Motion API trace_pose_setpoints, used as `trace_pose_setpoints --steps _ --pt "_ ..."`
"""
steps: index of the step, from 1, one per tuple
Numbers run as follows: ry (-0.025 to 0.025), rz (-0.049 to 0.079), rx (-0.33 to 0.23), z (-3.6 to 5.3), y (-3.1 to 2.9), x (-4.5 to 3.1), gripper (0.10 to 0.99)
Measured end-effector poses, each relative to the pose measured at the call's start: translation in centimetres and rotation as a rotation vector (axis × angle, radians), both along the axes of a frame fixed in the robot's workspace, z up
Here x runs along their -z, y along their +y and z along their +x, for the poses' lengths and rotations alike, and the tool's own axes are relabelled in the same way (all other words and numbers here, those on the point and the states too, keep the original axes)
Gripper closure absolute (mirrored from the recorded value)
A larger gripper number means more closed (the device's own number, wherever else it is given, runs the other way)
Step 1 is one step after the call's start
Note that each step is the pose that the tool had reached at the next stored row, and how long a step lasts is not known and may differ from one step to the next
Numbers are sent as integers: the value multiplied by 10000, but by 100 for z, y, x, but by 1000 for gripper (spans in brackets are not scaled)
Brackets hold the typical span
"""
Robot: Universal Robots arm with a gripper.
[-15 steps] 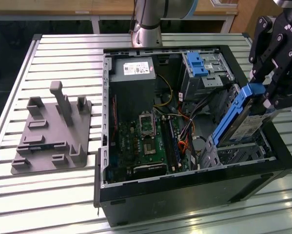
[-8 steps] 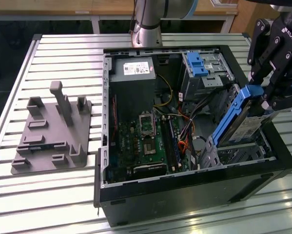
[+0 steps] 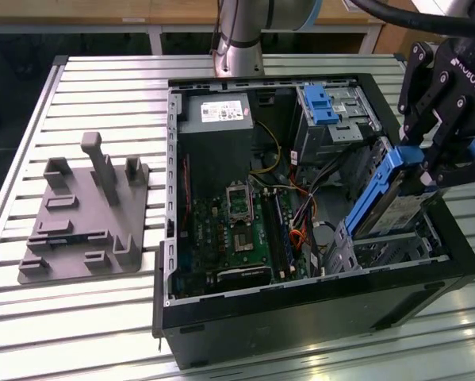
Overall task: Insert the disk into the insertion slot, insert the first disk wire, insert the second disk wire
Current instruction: 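Insert the disk into the insertion slot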
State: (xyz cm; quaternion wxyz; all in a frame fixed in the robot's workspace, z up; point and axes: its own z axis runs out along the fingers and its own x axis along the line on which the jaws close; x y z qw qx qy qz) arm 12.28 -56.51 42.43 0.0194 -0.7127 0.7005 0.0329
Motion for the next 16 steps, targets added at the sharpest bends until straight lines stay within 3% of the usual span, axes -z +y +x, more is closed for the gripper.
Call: trace_pose_setpoints --steps 16 --pt "5 -2 0 0 0 234 722"
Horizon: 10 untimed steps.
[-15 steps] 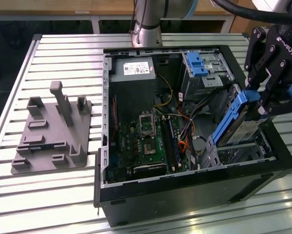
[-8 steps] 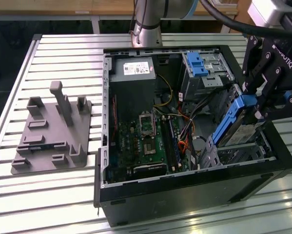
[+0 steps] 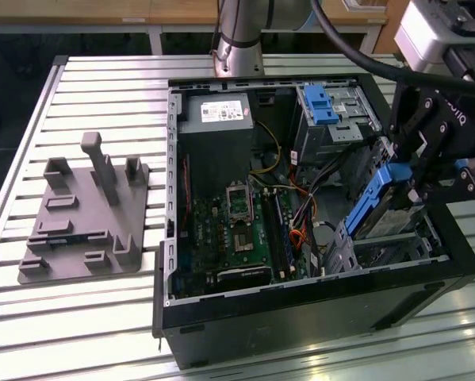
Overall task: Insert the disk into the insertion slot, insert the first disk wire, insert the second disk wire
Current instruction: 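Insert the disk into the insertion slot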
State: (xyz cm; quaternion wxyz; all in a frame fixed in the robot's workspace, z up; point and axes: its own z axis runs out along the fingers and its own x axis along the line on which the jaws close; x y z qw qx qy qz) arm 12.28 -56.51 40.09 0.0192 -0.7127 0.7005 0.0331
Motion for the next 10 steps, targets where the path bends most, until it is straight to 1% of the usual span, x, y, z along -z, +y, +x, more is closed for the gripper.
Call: trace_pose_setpoints --steps 3,5,7,8,10 --pt "0 3 -1 0 0 38 714" --pt "0 -2 -1 0 0 42 596" --pt "0 -2 0 0 0 44 596" --pt "0 -3 0 0 0 44 529" --pt "0 -5 0 0 0 44 529"
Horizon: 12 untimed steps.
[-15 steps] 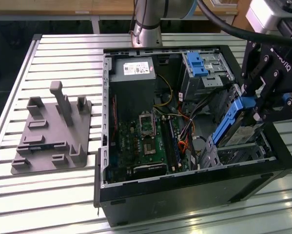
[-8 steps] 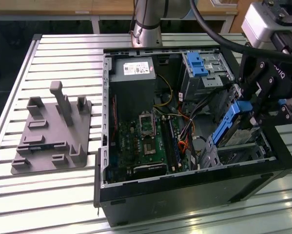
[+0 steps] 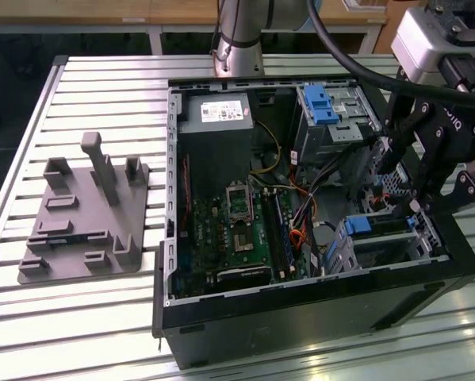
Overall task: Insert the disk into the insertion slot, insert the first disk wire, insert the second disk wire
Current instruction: 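Insert the disk into the insertion slot, then insert the first disk wire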
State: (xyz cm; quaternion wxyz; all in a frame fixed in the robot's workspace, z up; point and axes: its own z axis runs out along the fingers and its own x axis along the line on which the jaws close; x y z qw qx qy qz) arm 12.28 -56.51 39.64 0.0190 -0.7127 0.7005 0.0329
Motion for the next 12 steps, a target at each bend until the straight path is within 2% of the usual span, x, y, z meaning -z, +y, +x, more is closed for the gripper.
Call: trace_pose_setpoints --steps 12 --pt "0 -38 0 0 0 0 529"
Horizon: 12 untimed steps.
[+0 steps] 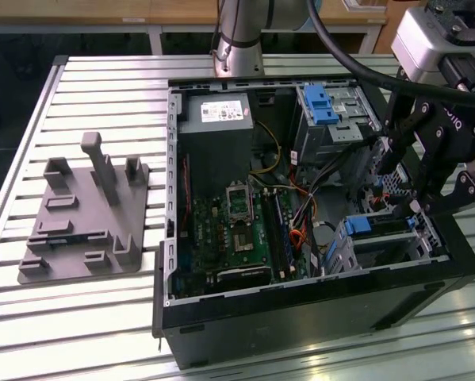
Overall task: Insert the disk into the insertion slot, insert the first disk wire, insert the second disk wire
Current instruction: 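Insert the first disk wire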
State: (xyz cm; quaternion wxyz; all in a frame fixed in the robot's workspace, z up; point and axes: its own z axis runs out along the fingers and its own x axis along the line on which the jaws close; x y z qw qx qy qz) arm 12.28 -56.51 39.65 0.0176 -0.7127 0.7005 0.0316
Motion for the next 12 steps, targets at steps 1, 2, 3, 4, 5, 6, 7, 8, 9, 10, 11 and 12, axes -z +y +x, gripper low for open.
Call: trace_pose_setpoints --steps 1,2,3,4,5,6,7,8,9,10,11,12 --pt "0 0 0 0 0 0 529" --pt "0 -1 0 0 0 0 529" --pt "0 -1 0 0 0 1 529" --pt "-1 -1 0 4 0 2 529" --pt "1 0 0 19 0 3 529" --pt "1 -1 0 38 0 4 529" --pt "2 -1 0 60 0 5 529" --pt "4 -1 0 85 0 5 529" --pt "9 -1 0 112 0 6 529" --pt "20 0 -1 144 2 7 529" --pt "30 -1 0 179 6 7 529" --pt "43 -1 0 216 11 7 529"
